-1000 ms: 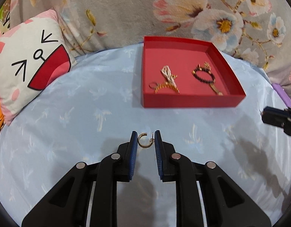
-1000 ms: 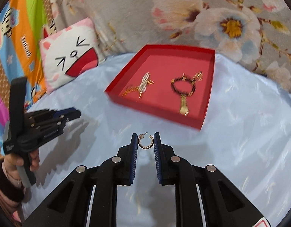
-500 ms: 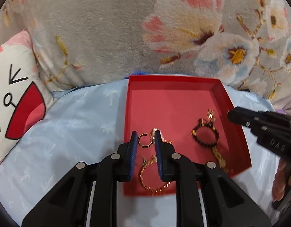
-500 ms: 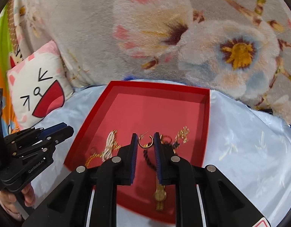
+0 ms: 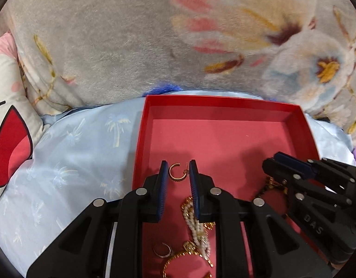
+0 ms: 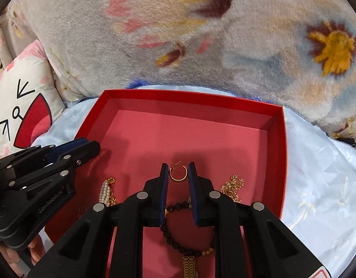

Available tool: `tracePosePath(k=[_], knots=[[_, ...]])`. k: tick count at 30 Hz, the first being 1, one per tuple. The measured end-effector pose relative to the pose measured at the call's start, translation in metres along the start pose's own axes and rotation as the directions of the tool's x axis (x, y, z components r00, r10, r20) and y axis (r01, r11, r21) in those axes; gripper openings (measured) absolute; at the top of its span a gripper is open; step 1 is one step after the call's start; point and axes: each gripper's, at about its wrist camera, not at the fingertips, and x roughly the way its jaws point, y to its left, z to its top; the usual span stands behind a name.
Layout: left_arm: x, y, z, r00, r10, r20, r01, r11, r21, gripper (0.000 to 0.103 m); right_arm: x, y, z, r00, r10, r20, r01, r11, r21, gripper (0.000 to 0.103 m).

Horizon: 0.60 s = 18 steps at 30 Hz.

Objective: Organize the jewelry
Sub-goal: 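Carry both hoop earrings into the red box and open both tools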

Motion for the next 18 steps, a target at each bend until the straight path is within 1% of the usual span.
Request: tracePosePath(k=[3,11,12,13,15,18], knots=[[0.0016,0.0045,0.0023,1.0,0.0,-0.001,0.0,1.0,-0.022,0.018,0.0021,-0.002,-0.0003,1.0,0.002,-0.002,-0.002,1.0,0.008,0.016],[0.0055,0.0002,0.0049,1.0,0.012,-0.008,-0.012,1.0,-0.005,0.018,0.0066,0.0032,0.0012,1.0,-0.012,-0.007,0.012,1.0,-0.006,0.016],[0.0066,0.0007,0.0054,1.0,0.021,-0.006,-0.022,1.0,-0.006,0.018,0.0071,0.0033,0.0018,1.0,-0.012,-0.005,0.012,1.0,-0.005,0.018],[0.0074,0.0013,0.0058,1.0,0.025,-0.004,-0.025,1.0,-0.009,0.018,0.0068,0.003,0.0021,1.0,-0.008,-0.021,0.008,1.0,-0.001,0.018],[0.0085,0.0042,0.0063,1.0,0.025,-0.005,-0.025,0.999,-0.026,0.023,0.0056,0.0022,0.0026,1.0,-0.005,-0.012,0.005,1.0,0.004,0.018],[0.0096,0.0085,0.0069,0.999,0.033,-0.006,-0.033,0.999,-0.038,0.026,0.0042,0.0015,0.0023,1.0,-0.003,-0.006,0.003,1.0,0.007,0.018]])
